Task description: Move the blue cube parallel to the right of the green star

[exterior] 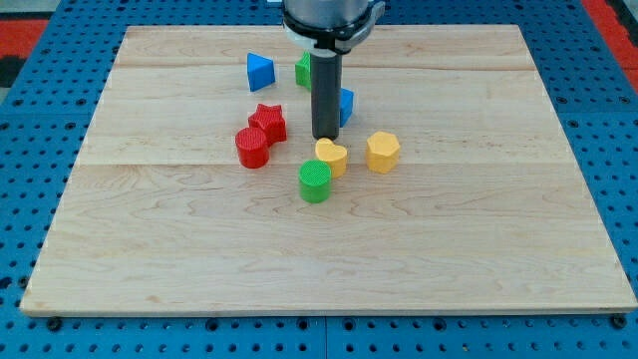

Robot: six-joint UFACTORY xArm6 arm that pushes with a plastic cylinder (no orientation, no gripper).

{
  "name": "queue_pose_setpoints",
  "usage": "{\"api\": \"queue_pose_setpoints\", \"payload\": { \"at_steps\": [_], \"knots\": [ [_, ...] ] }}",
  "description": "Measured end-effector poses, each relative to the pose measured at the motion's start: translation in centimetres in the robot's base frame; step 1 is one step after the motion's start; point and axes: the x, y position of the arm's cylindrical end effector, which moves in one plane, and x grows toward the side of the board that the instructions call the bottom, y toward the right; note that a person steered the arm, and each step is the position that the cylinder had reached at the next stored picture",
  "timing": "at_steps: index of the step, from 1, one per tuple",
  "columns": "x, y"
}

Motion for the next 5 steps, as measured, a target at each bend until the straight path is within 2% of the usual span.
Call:
{"api": "queue_pose_setpoints", "payload": {
  "at_steps": [1,2,3,4,5],
  "knots": [
    [-3.4,4.0],
    [-0.3,2.6],
    [-1.6,0.2],
    [-5.3,1.3],
    [-5.9,5.5]
  ]
}}
